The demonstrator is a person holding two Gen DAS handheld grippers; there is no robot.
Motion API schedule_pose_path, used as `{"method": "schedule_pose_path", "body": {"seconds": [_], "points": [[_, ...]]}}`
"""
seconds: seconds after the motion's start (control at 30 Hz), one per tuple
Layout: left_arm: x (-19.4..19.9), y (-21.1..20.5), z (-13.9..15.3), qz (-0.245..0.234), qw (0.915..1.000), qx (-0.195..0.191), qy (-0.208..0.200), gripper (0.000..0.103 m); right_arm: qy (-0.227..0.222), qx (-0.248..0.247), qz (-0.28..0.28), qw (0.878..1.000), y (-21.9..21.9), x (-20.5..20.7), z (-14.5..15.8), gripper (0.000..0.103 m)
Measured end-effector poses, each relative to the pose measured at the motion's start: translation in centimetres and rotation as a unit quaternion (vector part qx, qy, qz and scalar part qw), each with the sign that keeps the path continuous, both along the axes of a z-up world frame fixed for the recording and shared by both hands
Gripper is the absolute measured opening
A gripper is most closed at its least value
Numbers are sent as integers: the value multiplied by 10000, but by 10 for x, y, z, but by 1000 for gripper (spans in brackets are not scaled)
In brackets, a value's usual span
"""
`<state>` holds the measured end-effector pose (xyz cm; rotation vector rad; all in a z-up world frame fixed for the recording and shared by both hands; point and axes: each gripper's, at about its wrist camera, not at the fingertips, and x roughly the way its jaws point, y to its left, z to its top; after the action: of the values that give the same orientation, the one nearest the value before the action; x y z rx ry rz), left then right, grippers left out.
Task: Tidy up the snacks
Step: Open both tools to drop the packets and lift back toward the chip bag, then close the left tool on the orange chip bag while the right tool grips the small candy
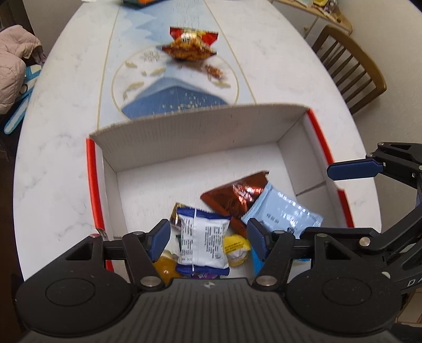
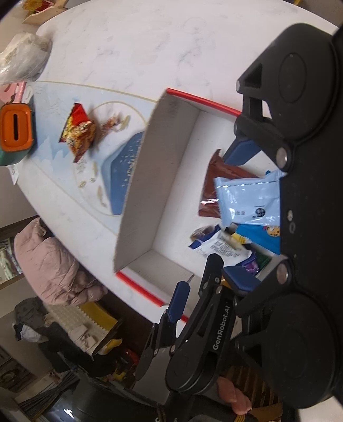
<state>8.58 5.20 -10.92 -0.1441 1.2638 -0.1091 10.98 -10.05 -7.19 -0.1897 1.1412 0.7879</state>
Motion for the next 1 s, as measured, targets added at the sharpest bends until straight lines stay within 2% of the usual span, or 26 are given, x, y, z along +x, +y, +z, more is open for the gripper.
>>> {"method": "schedule_pose_path", "body": {"seconds": [0.4, 0.67, 0.83, 1.0], "points": [[40, -9, 56, 82, 9972, 77, -738, 66, -584, 374, -216, 9974, -12, 41, 50, 93], [87, -13, 78, 146, 9936, 284, -1083, 68, -834, 527, -395, 9943, -23, 88, 64, 96], [126, -6, 81, 307, 9923, 380, -1136, 68, -970, 567, -413, 9928, -28, 119, 67, 99], [173, 8, 71, 574, 9929, 451, -939, 68, -1051, 581, -289, 9923, -29, 154, 59, 102]]}}
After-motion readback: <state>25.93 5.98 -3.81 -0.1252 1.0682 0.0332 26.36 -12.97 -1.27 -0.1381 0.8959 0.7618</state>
